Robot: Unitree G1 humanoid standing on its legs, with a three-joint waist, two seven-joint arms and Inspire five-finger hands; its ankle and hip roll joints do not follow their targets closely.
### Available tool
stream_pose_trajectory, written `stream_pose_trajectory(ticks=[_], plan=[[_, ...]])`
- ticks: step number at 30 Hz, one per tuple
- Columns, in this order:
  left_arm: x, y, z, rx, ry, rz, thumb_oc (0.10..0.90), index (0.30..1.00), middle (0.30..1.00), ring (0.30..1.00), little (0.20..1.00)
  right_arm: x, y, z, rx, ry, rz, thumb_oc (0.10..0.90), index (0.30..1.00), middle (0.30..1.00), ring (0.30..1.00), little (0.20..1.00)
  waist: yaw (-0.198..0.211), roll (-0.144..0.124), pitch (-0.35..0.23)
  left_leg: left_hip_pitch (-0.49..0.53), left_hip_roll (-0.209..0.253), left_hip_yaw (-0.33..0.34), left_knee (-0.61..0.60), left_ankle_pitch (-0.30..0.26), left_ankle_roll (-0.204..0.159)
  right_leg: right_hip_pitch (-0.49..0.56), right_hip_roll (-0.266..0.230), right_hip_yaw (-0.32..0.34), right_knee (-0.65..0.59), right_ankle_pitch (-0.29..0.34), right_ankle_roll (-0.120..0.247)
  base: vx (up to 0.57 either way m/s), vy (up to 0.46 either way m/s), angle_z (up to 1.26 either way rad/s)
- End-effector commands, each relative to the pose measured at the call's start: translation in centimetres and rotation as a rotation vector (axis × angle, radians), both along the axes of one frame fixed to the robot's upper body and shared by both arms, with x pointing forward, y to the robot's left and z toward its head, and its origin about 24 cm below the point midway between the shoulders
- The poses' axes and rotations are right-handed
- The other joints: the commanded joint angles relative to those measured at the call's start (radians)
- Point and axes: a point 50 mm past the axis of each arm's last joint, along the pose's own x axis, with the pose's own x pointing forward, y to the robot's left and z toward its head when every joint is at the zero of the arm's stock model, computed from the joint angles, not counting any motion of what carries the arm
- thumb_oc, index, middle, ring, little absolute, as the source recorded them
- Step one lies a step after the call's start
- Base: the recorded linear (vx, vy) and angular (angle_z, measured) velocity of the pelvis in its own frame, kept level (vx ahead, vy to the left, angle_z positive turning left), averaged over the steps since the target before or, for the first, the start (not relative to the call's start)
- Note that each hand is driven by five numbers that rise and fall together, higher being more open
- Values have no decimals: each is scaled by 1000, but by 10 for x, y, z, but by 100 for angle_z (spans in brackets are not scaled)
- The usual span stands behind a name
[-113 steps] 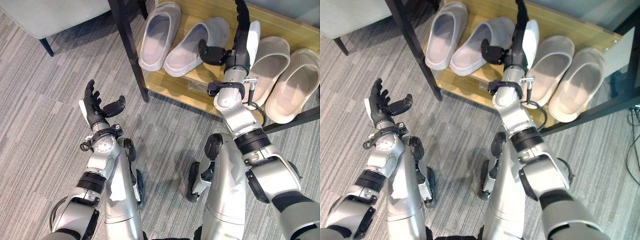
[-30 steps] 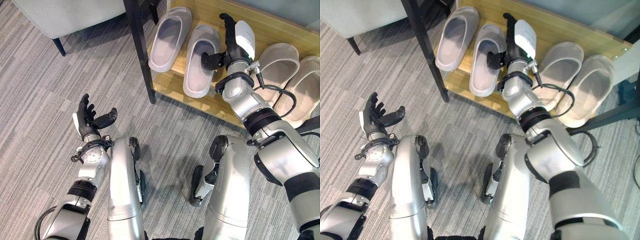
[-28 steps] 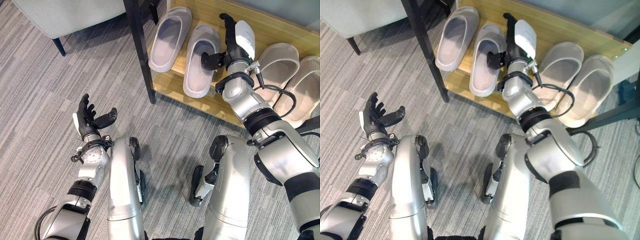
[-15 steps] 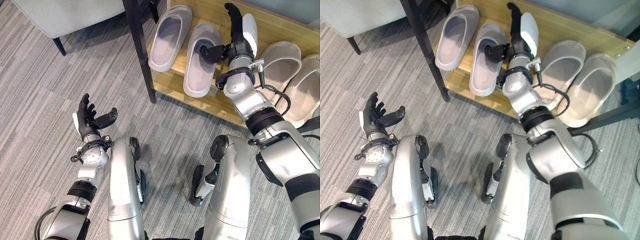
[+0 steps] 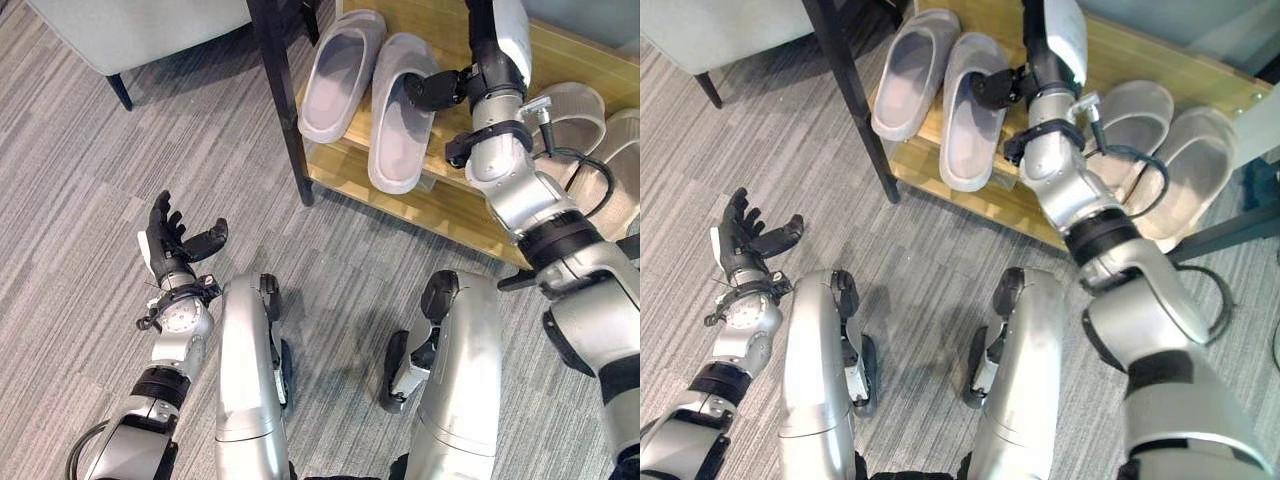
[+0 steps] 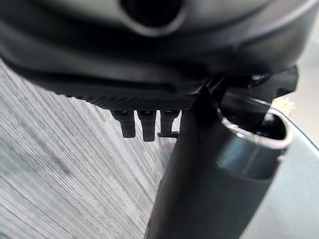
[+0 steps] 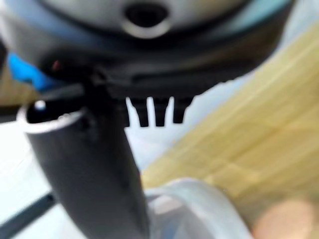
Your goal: Arrange the slippers neatly on the shoe rack.
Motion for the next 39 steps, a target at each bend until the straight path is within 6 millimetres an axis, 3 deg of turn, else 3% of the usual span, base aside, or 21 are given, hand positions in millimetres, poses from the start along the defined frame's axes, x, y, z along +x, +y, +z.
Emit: stream_pose_trajectory(ticks=[1,2,5,10,12,17,24,27,30,36,39], plan=[[-9,8,27,81,-153,21,800,900,900,900,900,-49,13,70,-48,-430,96,800,900,900,900,900,43,1,-37,-20,-5,-80,6,37,8,43,20,140,67,-64,38,0,0,0],[-10,8,28,92,-156,32,800,900,900,900,900,-61,14,69,-53,-491,111,800,900,900,900,900,36,-2,-37,-20,-3,-78,7,36,9,43,24,138,67,-65,37,0,0,0],[-10,5,26,114,-140,35,800,900,900,900,900,-68,12,55,-51,-505,111,800,900,900,900,900,20,-4,-37,-20,-5,-77,15,39,12,43,27,132,67,-68,35,-4,-11,-1],[-6,3,30,143,-135,1,800,900,900,900,900,-26,-2,36,-2,-283,-15,800,900,900,900,900,27,5,-37,-20,-2,-81,14,44,10,43,25,128,62,-69,32,-34,-26,-9],[-4,5,31,140,-136,-8,800,900,900,900,900,-16,-2,48,10,-251,-52,800,900,900,900,900,38,14,-37,-20,-2,-80,9,49,7,43,22,127,61,-70,31,0,0,0],[-9,11,26,133,-126,-15,800,900,900,900,900,-11,9,79,-14,-257,-68,800,900,900,900,900,58,29,-37,-20,-12,-84,4,51,0,43,18,129,65,-71,32,-5,-8,1],[-10,16,25,145,-125,-31,800,900,900,900,900,-5,23,103,-86,-224,-96,800,900,900,900,900,84,36,-37,-20,-19,-92,-5,59,-7,43,11,129,68,-65,36,8,-6,2],[-11,17,21,153,-111,-32,800,900,900,900,900,-3,16,107,-138,-210,-157,800,900,900,900,900,96,33,-38,-20,-18,-93,-16,63,-9,43,6,129,65,-60,39,30,-16,6],[-18,23,9,169,-70,-41,800,900,900,900,900,-1,-7,107,-250,-159,-272,800,900,900,900,900,112,15,-38,-20,-22,-93,-28,63,-15,43,6,142,62,-51,42,30,-30,5],[-24,29,-1,159,-22,-43,800,900,900,900,900,2,-40,99,-218,-68,-352,800,900,900,900,900,116,3,-39,-20,-21,-93,-30,63,-20,43,4,146,56,-47,45,21,-14,7],[-23,28,-6,154,7,-72,800,900,900,900,900,3,-47,94,-152,-37,-342,800,900,900,900,900,108,6,-39,-20,-16,-96,-21,61,-19,43,5,145,59,-47,47,0,0,0]])
